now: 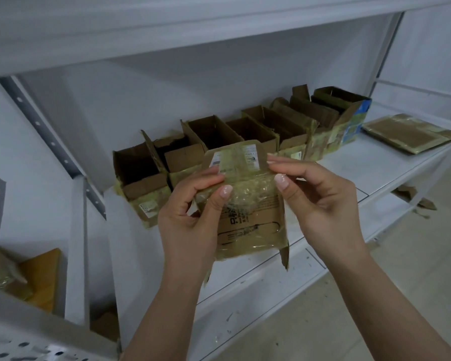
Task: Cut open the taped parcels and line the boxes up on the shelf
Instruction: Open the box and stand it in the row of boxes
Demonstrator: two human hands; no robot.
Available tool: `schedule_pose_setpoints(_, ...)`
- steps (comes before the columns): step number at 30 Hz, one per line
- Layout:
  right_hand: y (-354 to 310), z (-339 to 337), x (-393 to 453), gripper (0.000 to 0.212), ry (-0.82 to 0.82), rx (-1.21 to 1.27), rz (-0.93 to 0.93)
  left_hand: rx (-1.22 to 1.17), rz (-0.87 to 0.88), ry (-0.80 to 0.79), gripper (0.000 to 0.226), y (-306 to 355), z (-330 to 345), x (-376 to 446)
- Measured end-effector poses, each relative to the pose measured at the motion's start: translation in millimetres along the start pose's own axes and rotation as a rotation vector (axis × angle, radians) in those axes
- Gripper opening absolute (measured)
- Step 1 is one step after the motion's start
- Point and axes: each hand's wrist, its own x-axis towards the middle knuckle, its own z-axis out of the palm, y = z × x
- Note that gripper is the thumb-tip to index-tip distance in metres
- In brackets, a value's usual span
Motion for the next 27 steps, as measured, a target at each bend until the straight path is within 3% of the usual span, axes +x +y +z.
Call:
schedule_pose_setpoints(4, 1, -5, 1, 0.029, -0.041, 0.172, 0.056, -0.027, -0.036, -0.028, 0.017, 3, -7, 3)
schedule_pose_setpoints(9, 5, 0, -3, 0.027, -0.053, -0.161, -0.15, -0.053, -0.062, -0.038, 0.018, 7, -2, -3)
schedule_pose_setpoints(14, 6, 3, -5, 0.019, 0.085, -0.293, -0.339, -0.018, -0.022, -0.055, 0.019, 12, 4, -8)
schedule_pose_setpoints(21, 3, -4, -4, 0.026, -0.026, -0.162, -0.241, -0.017, -0.024, -0.093, 0.019, 13, 3, -6)
schedule_pose_setpoints(27, 9, 0, -8, 0.012, -0.011, -0.14, -0.284, 0.041, 0.077, -0.131, 0.008, 13, 4, -6)
